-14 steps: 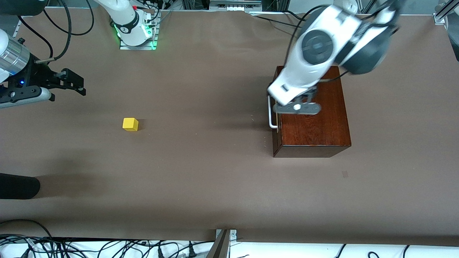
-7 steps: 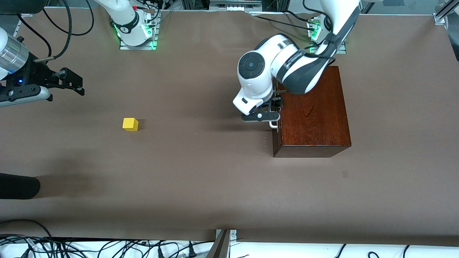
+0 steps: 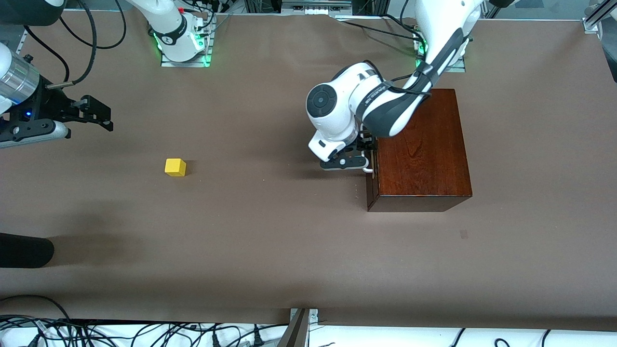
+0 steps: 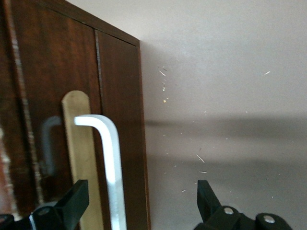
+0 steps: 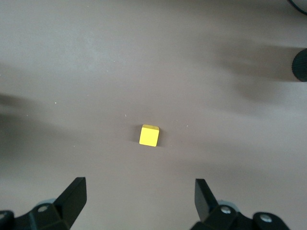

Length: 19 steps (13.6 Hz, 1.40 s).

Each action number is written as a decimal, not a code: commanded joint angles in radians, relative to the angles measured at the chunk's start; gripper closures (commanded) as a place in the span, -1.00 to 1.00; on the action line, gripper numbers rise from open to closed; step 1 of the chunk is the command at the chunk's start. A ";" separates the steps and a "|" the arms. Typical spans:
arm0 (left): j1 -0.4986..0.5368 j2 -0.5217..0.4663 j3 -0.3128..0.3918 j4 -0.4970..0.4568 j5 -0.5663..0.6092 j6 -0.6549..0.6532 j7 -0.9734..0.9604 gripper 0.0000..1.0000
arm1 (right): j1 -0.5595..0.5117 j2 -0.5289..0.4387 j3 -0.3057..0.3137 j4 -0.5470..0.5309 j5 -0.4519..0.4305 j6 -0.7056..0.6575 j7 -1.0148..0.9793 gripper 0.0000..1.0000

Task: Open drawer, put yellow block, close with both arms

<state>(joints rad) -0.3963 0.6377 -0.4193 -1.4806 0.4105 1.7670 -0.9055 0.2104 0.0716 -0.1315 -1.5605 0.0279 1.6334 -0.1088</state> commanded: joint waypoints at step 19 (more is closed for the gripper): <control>-0.111 0.111 0.004 0.062 -0.038 0.278 -0.139 -1.00 | -0.008 0.022 0.001 0.023 -0.014 -0.017 -0.006 -1.00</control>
<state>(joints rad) -0.4581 0.6895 -0.4029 -1.4765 0.4129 1.9564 -0.9916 0.2092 0.0753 -0.1328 -1.5605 0.0277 1.6326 -0.1087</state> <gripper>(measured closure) 0.000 0.000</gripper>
